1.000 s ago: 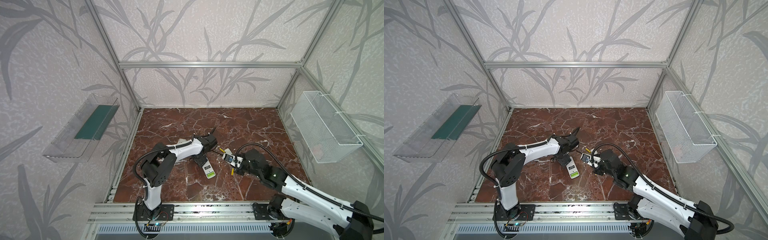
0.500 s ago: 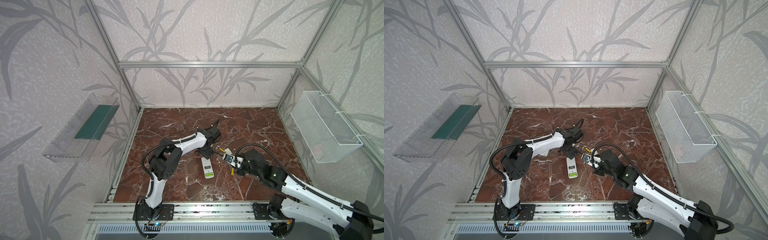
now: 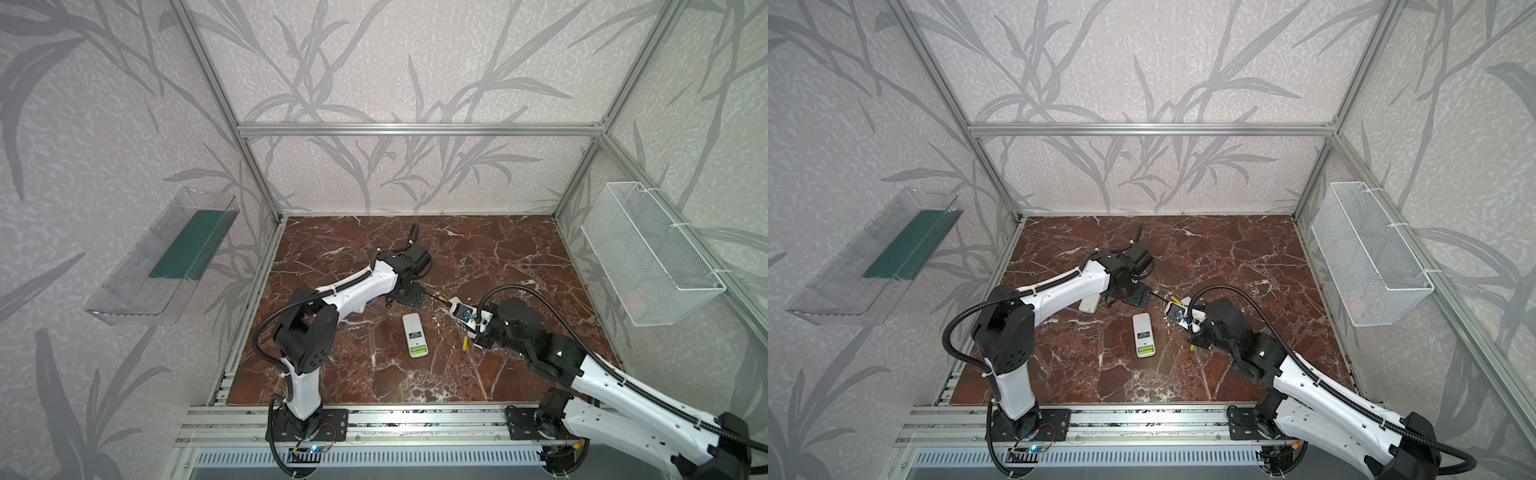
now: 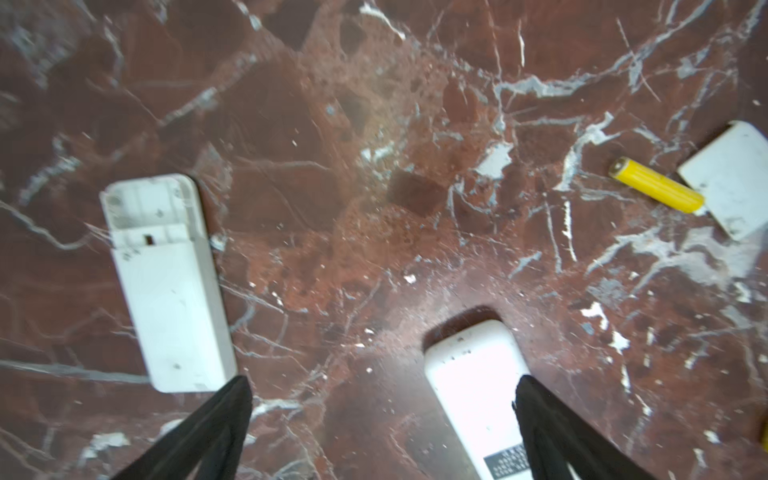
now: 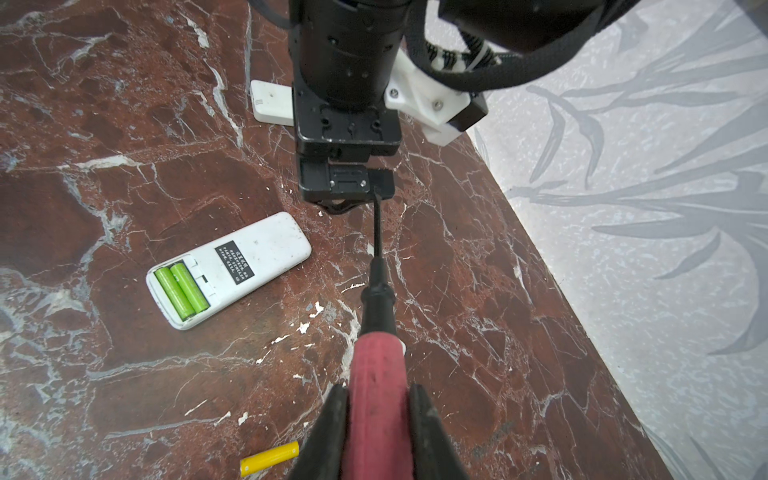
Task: Unload the batteries from the remote control
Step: 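Move the left gripper over the white remote's end farthest from the batteries, then lower the left gripper and close it on the white remote's end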
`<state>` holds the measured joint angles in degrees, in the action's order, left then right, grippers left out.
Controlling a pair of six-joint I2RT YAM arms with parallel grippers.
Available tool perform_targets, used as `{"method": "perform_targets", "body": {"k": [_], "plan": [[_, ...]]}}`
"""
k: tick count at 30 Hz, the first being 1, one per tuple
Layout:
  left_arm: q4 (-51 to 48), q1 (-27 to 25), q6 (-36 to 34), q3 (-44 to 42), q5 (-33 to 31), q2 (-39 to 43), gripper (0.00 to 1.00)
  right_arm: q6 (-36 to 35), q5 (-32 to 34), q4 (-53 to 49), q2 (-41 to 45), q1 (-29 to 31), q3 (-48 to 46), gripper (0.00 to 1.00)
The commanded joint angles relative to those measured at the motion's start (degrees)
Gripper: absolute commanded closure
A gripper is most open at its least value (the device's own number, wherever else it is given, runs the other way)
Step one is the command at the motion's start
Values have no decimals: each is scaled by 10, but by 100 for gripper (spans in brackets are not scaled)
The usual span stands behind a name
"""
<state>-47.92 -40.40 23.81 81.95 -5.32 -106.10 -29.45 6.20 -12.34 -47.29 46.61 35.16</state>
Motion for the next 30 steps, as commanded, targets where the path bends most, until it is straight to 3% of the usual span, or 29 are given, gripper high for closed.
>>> {"method": "perform_targets", "body": {"k": [1, 9, 20, 30], "plan": [[-20, -15, 78, -37, 48, 15, 1, 7, 14, -36, 9, 3, 19, 100], [31, -17, 124, -97, 75, 33, 1, 5, 35, -52, 33, 3, 16, 100], [48, -31, 133, -81, 106, -1, 1, -4, 36, -41, 36, 3, 11, 100], [57, -40, 143, -61, 132, -33, 15, -5, 35, -36, 39, 3, 11, 100]]}}
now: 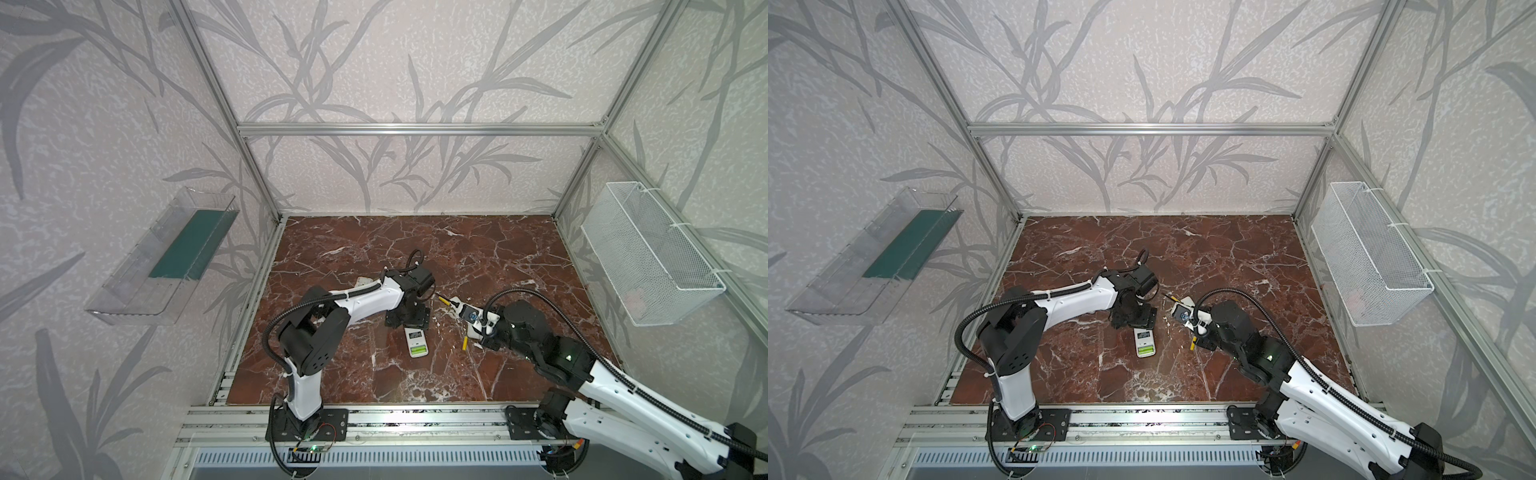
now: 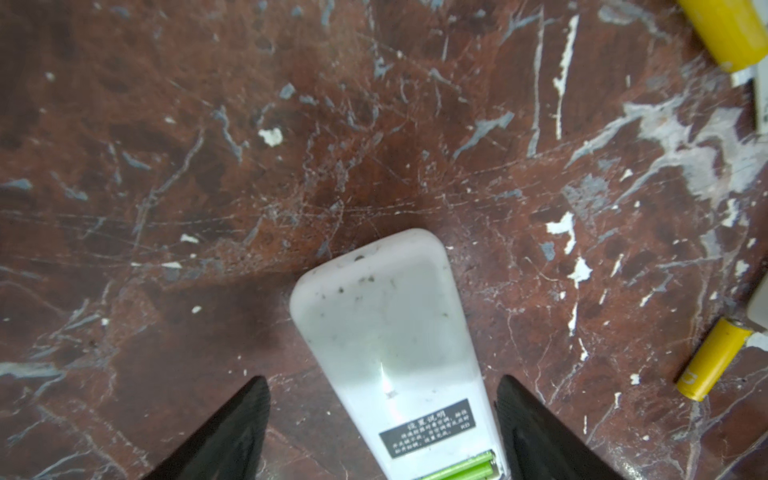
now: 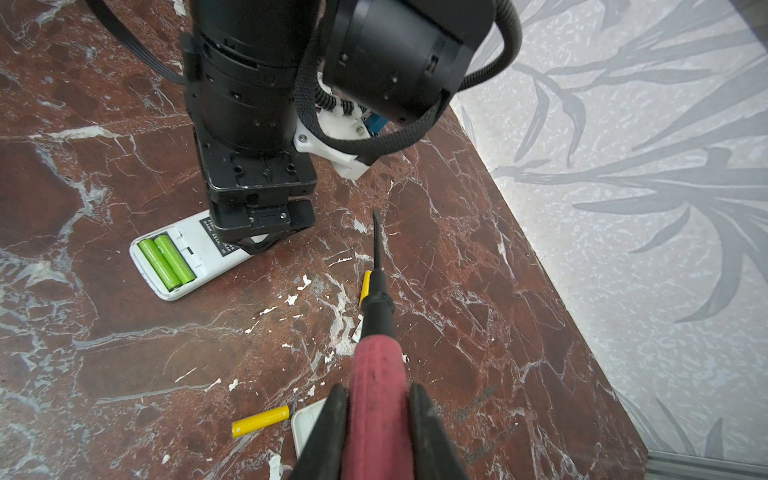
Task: Unload the batteries from the remote control
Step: 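Lower the left gripper and close it on the white remote's end, then carry the screwdriver with the right gripper toward the remote's battery compartment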
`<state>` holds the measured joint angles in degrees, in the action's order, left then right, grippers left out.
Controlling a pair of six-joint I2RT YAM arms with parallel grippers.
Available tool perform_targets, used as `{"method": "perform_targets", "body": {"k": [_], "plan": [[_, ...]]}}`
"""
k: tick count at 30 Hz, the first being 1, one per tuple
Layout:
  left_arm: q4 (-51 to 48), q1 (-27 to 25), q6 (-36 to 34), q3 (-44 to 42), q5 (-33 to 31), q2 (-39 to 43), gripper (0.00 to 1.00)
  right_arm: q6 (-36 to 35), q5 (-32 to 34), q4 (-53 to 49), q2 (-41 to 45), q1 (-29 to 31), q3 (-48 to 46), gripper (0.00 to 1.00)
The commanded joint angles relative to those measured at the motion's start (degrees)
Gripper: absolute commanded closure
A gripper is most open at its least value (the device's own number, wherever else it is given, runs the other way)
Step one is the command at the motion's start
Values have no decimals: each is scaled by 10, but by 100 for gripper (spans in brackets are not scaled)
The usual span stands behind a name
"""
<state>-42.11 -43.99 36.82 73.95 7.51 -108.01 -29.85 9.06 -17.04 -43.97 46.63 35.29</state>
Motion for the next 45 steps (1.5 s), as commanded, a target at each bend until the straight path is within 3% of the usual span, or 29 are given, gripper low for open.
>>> {"method": "perform_targets", "body": {"k": [1, 12, 27, 34, 45], "plan": [[-2, -5, 13, 22, 3, -18, 15, -1, 6, 11, 7, 3, 9, 100], [-36, -15, -1, 80, -21, -80, 19, 1, 5, 13, 13, 3, 6, 100], [-122, -26, -69, 172, -92, -150, 52, 4, 14, 11, 21, 3, 7, 100], [-134, -20, -160, 211, -119, -163, 54, 6, 22, 2, 30, 4, 8, 100], [-117, 26, -236, 194, -82, -144, 54, 2, 72, -51, 21, 21, 31, 100]]}}
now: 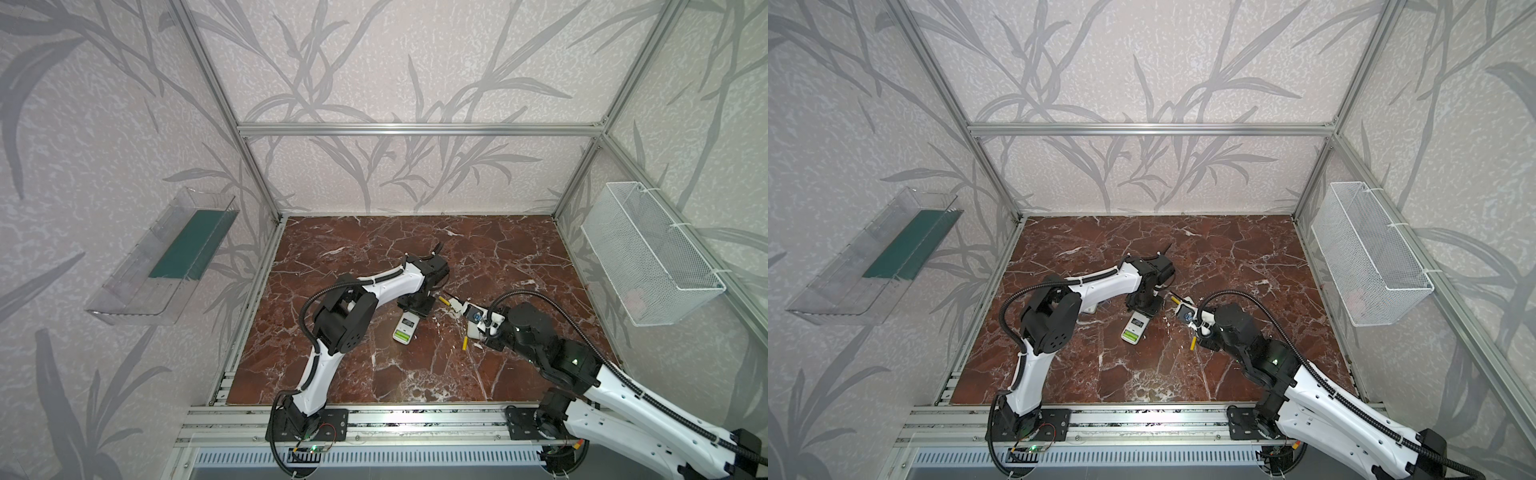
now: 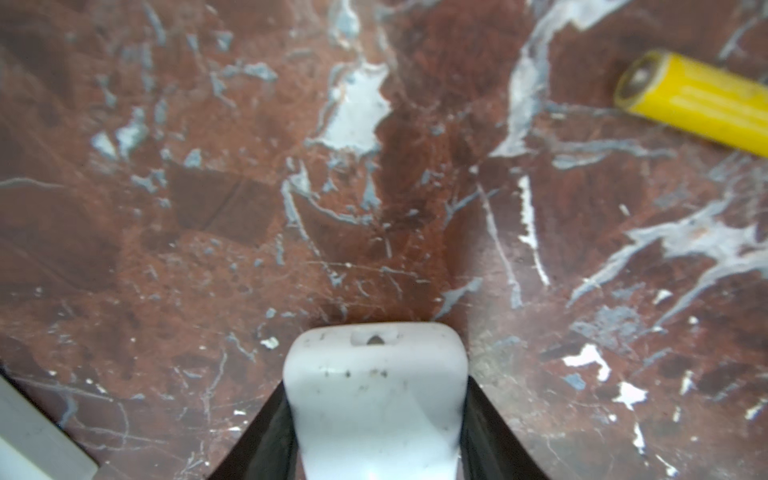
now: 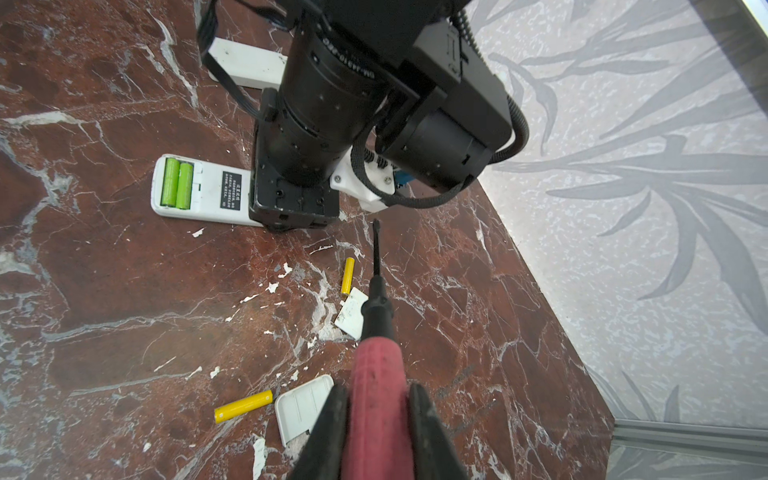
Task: Unload the batteries from the remote control
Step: 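Carry the screwdriver with the right gripper toward the remote's battery compartment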
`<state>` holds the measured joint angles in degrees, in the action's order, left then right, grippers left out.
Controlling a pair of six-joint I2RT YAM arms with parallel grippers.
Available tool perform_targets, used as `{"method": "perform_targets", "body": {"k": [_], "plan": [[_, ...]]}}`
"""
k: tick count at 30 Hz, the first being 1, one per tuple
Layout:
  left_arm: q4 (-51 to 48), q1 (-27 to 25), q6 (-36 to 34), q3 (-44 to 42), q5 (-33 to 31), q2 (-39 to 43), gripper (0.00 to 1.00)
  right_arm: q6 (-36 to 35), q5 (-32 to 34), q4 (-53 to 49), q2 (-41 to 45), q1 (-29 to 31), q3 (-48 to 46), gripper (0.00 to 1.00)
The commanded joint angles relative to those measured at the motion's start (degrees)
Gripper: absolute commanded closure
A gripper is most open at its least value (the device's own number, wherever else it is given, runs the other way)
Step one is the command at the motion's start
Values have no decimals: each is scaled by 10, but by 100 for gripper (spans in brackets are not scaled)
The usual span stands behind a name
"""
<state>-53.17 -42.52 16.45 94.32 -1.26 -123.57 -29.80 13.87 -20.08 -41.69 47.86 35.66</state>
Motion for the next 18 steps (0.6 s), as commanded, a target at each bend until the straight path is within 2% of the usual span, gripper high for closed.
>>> {"method": "perform_targets", "body": {"k": [1, 5, 8, 13, 18], "plan": [[-2, 14, -38, -15, 14, 16, 54, 1, 30, -32, -5, 14, 34, 100], [-1, 17, -44, -14, 29, 17, 54, -12, 27, -79, -20, 51, 54, 100], [0, 17, -39, -11, 38, 14, 54, -31, -1, -104, -23, 86, 60, 100], [11, 17, -20, -20, 45, 14, 54, -45, -21, -102, -14, 155, 62, 100], [26, 14, -6, -32, 62, 18, 55, -35, -5, -90, -52, 177, 82, 100]]}}
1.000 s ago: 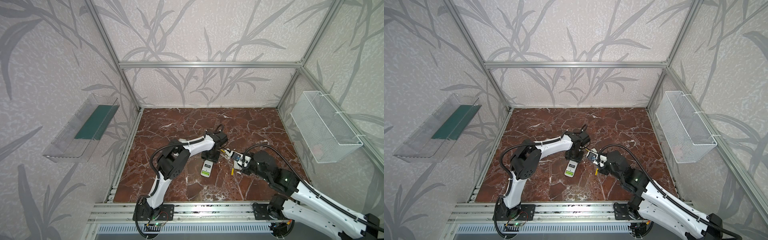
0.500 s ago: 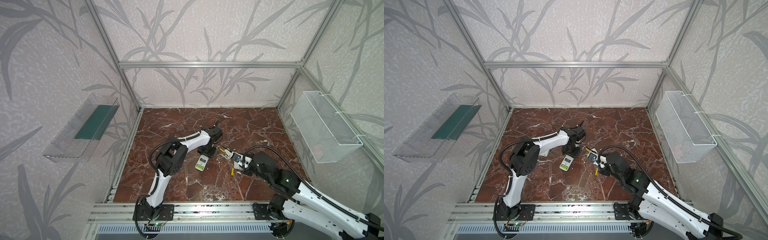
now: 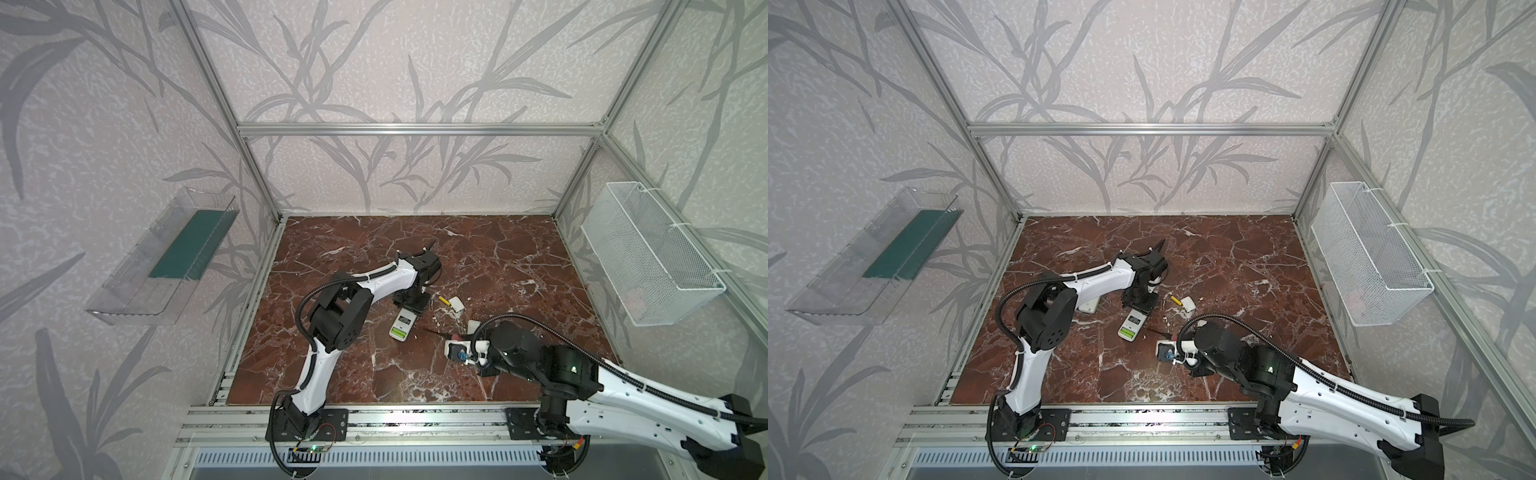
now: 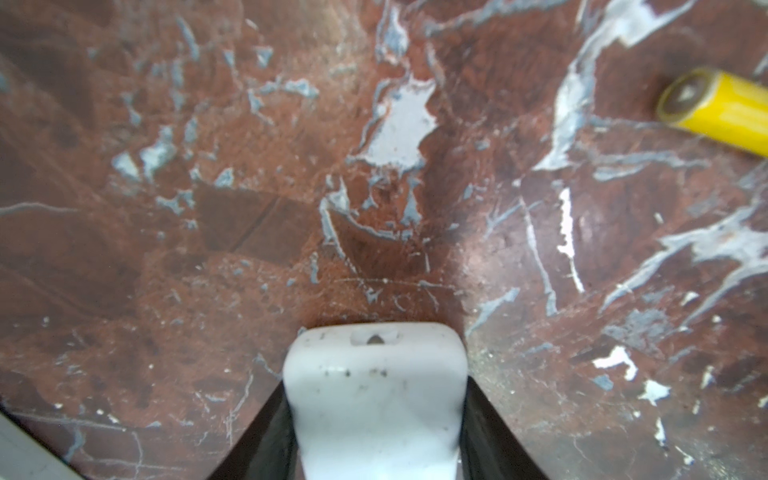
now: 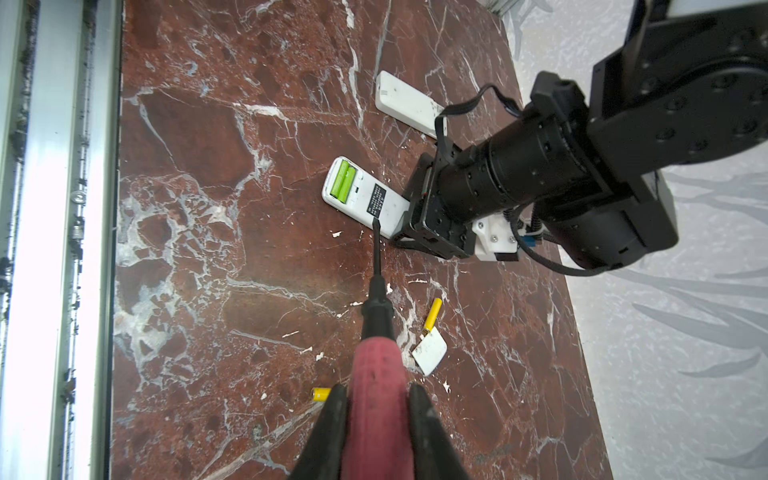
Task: Unload the batteries from the remote control
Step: 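Carry the screwdriver with the right gripper toward the remote's battery compartment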
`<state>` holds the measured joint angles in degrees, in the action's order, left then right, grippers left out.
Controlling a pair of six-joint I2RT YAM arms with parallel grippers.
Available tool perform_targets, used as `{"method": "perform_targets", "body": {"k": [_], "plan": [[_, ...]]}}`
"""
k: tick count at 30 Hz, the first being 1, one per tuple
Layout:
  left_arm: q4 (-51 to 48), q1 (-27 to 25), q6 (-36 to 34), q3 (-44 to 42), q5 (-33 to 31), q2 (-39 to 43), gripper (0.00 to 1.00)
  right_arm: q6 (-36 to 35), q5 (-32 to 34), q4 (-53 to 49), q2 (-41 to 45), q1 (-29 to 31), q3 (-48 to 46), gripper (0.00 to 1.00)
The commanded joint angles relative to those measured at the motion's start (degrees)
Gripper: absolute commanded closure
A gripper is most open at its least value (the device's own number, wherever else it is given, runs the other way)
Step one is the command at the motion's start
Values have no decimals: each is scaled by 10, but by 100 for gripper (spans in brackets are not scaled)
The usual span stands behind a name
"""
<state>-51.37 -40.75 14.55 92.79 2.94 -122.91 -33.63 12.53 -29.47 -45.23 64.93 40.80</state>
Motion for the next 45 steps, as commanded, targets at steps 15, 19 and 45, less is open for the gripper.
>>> {"method": "perform_targets", "body": {"k": [15, 19, 45], "plan": [[19, -21, 47, -41, 17, 12, 58, 0, -50, -50, -127, 8, 108, 100], [22, -21, 50, -43, 19, 13, 58, -5, -54, -51, -140, 9, 109, 100], [21, -23, 49, -38, 11, 8, 59, -56, -16, -57, -279, 15, 176, 100]]}}
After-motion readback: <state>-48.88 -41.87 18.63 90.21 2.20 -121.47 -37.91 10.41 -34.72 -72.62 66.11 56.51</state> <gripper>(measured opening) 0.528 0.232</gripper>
